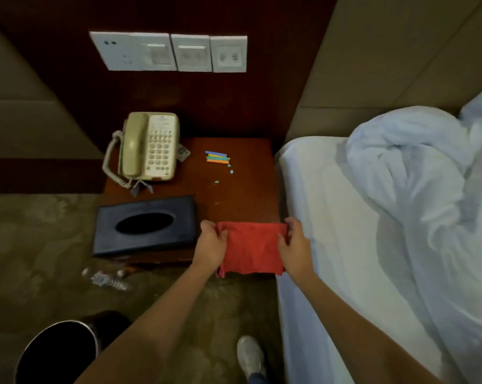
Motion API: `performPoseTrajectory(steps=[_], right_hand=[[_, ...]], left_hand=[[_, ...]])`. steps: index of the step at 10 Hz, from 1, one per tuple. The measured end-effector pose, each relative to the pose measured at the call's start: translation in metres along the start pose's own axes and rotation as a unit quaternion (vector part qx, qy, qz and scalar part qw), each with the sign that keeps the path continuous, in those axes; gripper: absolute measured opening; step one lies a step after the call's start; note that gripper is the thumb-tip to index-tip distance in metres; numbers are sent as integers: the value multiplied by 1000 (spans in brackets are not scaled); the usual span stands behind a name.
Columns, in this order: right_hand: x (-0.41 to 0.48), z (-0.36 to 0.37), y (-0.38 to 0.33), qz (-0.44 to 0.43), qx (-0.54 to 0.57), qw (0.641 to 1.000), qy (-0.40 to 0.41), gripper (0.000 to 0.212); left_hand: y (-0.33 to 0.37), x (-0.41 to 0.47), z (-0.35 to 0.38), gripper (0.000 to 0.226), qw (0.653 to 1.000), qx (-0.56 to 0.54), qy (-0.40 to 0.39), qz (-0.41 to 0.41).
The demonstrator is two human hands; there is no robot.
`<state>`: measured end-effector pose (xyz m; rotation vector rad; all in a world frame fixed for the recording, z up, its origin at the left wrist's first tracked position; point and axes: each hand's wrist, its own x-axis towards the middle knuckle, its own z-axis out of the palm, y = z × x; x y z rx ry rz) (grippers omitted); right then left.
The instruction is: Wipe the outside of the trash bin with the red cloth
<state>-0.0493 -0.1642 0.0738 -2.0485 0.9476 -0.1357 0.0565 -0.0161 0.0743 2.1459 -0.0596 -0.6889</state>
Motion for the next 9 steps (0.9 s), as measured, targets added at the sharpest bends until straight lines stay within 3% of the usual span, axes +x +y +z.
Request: performPoseTrajectory(steps=[1, 3, 4, 5, 6, 7, 8, 9], right_hand=[[35, 7, 23, 43, 42, 998, -27, 49], [89, 36, 48, 46, 53, 995, -71, 50], [107, 51, 61, 45, 59, 993, -95, 47], [114, 58, 73, 24, -12, 995, -98, 48], [107, 57, 82, -100, -225, 967, -72, 47], [101, 53, 85, -154, -326, 929, -86, 45], [103, 50, 90, -148, -399, 892, -154, 51], [103, 44, 83, -153, -409, 883, -170, 53]], left_hand=[[-4, 41, 27, 18, 999, -19, -3, -43], [-20, 104, 48, 38, 996, 23, 9, -88], [-30, 122, 54, 32, 994, 24, 20, -105], [-35, 119, 61, 31, 993, 85, 34, -77], [-43, 98, 80, 55, 942, 317, 70, 84], [-47, 80, 99, 70, 872, 469, 22, 137], [-54, 82, 99, 71, 855, 510, -37, 80], [-44, 79, 95, 71, 886, 453, -60, 78]])
